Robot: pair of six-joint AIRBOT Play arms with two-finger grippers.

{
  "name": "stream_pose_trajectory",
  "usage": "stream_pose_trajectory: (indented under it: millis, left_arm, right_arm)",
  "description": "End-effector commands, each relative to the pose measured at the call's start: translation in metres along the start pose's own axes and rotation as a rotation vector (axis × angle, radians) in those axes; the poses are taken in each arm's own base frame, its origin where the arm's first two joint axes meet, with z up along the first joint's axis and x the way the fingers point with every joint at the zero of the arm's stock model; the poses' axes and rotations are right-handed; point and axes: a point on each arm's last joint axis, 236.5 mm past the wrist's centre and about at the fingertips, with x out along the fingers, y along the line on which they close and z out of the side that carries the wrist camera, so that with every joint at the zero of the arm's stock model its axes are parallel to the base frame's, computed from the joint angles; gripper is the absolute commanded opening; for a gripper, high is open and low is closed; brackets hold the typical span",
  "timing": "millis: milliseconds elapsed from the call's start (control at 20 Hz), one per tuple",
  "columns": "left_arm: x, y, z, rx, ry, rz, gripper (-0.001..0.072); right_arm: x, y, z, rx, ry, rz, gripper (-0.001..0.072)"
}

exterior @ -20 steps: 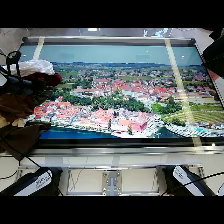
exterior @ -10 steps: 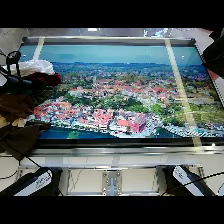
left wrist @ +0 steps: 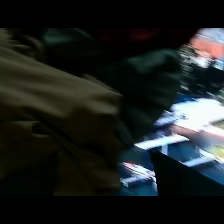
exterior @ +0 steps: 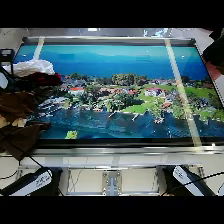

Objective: Fold the shirts.

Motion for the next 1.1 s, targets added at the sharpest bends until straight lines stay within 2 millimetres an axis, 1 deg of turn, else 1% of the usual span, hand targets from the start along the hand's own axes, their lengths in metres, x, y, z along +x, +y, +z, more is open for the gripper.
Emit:
stream_pose_trajectory:
  millis: [0,50,100,150,250,400,500,550,600,650,700,750,800,850,900,950,1000,1050]
  left_arm:
    - [0.0,0.11,0.02,-0.265,-0.163,0.311,0.0647]
    - [0.01,0.13,0.006,-0.405,-0.155,0.315,0.0647]
    - [0.021,0.142,-0.01,-0.504,-0.122,0.305,0.0647]
    - [0.034,0.151,-0.029,-0.592,-0.076,0.29,0.0647]
    - [0.059,0.156,-0.057,-0.74,-0.011,0.245,0.0647]
    - [0.091,0.152,-0.078,-0.915,0.035,0.166,0.0647]
    - [0.107,0.149,-0.088,-0.965,0.061,0.142,0.0647]
    - [0.113,0.146,-0.089,-0.97,0.065,0.134,0.0647]
    - [0.117,0.146,-0.087,-0.97,0.052,0.131,0.0646]
    - [0.12,0.147,-0.084,-0.968,0.036,0.129,0.0611]
    - [0.122,0.149,-0.081,-0.966,0.017,0.127,0.0478]
    - [0.122,0.151,-0.076,-0.965,-0.003,0.126,0.0152]
    - [0.121,0.152,-0.073,-0.966,-0.019,0.126,0.002]
    - [0.117,0.153,-0.07,-0.972,-0.027,0.122,0.0013]
    - [0.109,0.151,-0.061,-1.006,-0.048,0.098,0.0013]
    - [0.094,0.149,-0.046,-1.064,-0.092,0.057,0.0013]
    - [0.071,0.146,-0.023,-1.122,-0.157,0.005,0.0013]
    - [0.043,0.142,0.001,-1.141,-0.229,-0.05,0.0013]
  right_arm:
    - [-0.004,-0.013,0.041,-0.001,-0.173,-0.056,0.0288]
    - [-0.003,-0.013,0.04,-0.001,-0.169,-0.056,0.0444]
    - [-0.003,-0.013,0.036,0.0,-0.153,-0.052,0.0452]
    - [-0.002,-0.011,0.031,0.001,-0.132,-0.044,0.0452]
    - [0.0,-0.007,0.021,0.002,-0.087,-0.029,0.0453]
    - [0.001,-0.001,0.004,0.024,-0.016,-0.002,0.0453]
    - [0.001,0.002,-0.001,0.05,0.004,0.01,0.0453]
    - [0.001,0.002,-0.001,0.067,0.006,0.01,0.0452]
    - [0.001,0.002,-0.001,0.076,0.006,0.01,0.0452]
    - [0.001,0.002,-0.001,0.087,0.006,0.012,0.0452]
    - [0.001,0.004,-0.001,0.094,0.006,0.019,0.0452]
    - [0.001,0.007,0.0,0.097,0.003,0.033,0.0452]
    - [0.0,0.011,0.001,0.101,0.0,0.047,0.0452]
    - [0.0,0.014,0.002,0.106,-0.005,0.063,0.0452]
    - [0.0,0.019,0.004,0.111,-0.01,0.083,0.0452]
    - [-0.001,0.025,0.006,0.117,-0.018,0.106,0.0451]
    - [-0.003,0.032,0.009,0.117,-0.028,0.131,0.0451]
    - [-0.006,0.04,0.013,0.115,-0.04,0.156,0.0452]
